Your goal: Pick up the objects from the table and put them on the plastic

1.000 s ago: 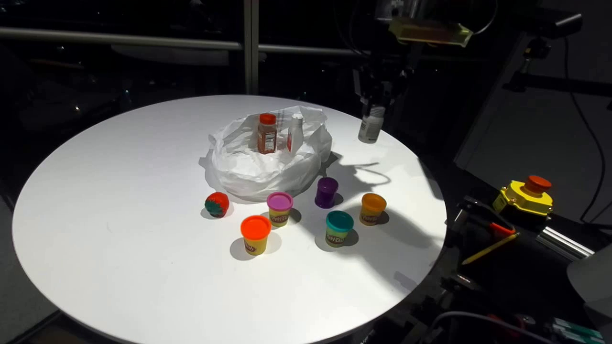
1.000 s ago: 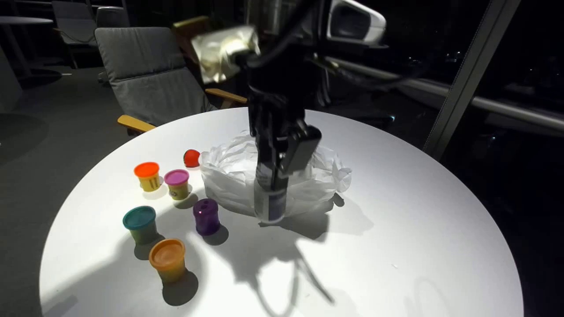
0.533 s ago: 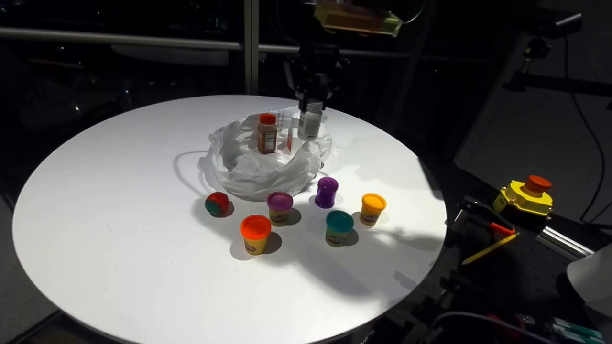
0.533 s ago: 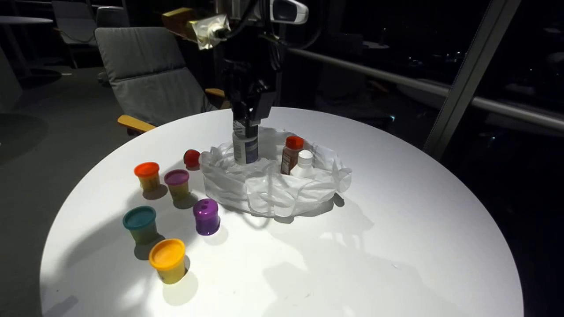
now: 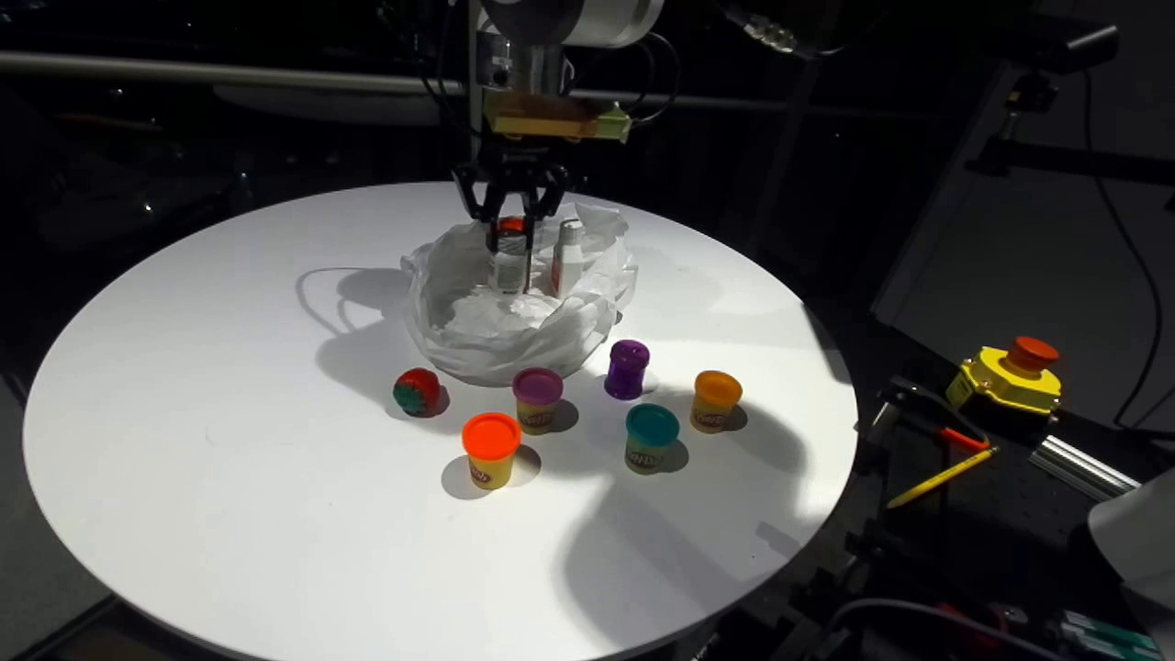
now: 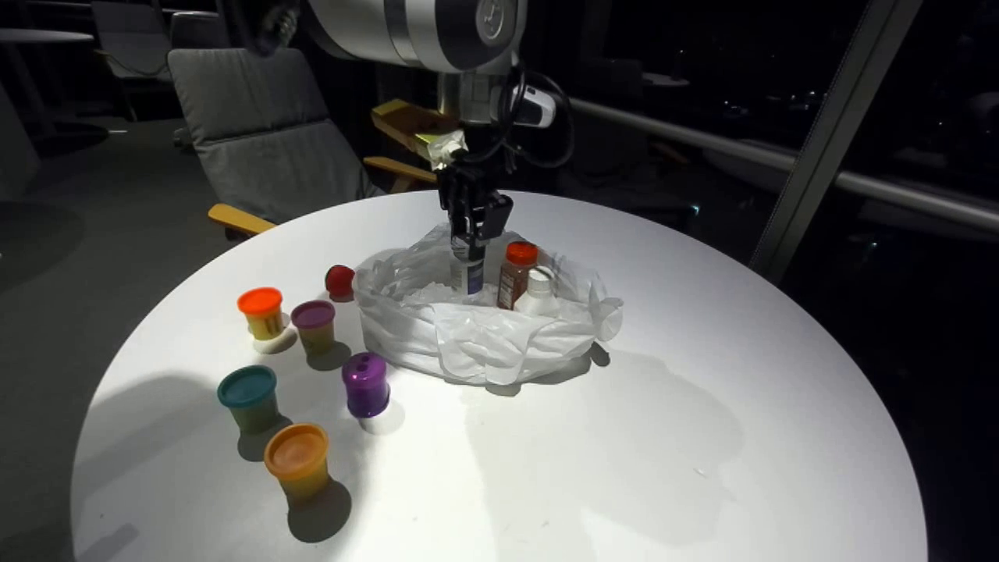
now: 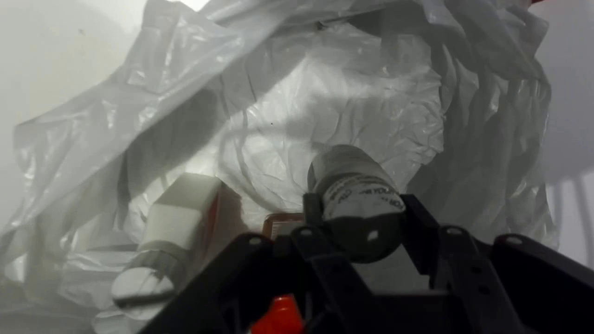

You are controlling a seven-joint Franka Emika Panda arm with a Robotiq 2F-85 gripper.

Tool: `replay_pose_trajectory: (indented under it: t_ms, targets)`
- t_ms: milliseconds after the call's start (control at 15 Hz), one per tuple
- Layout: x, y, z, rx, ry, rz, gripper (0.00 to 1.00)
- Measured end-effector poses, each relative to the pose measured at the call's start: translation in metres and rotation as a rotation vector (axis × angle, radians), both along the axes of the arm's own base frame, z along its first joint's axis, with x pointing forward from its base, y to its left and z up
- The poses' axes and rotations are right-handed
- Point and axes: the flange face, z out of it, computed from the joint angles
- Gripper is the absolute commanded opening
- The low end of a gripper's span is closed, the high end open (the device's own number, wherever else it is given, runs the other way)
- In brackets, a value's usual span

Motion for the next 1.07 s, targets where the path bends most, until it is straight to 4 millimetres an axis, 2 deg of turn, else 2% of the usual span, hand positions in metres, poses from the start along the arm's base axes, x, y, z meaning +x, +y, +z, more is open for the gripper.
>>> replay_pose_trajectory:
  t_ms: [267,333,400,467,533,733,933,1067]
  targets:
    - [0.035,0.000,-0.020,0.015,0.012,-0.019,0.20]
    - [0.042,0.000,-0.024,0.018,0.017,-0.023,0.26]
    - [0.047,-0.001,-0.027,0.019,0.022,-0.025,0.70]
    - [0.052,-0.001,-0.029,0.020,0.027,-0.026,0.71]
    - [0.056,-0.001,-0.030,0.020,0.031,-0.026,0.77]
    - [0.064,0.001,-0.024,0.020,0.025,-0.023,1.00]
    - [0.066,0.008,-0.006,0.021,0.003,-0.014,1.00]
    - [0.060,0.016,0.012,0.018,-0.006,-0.003,1.00]
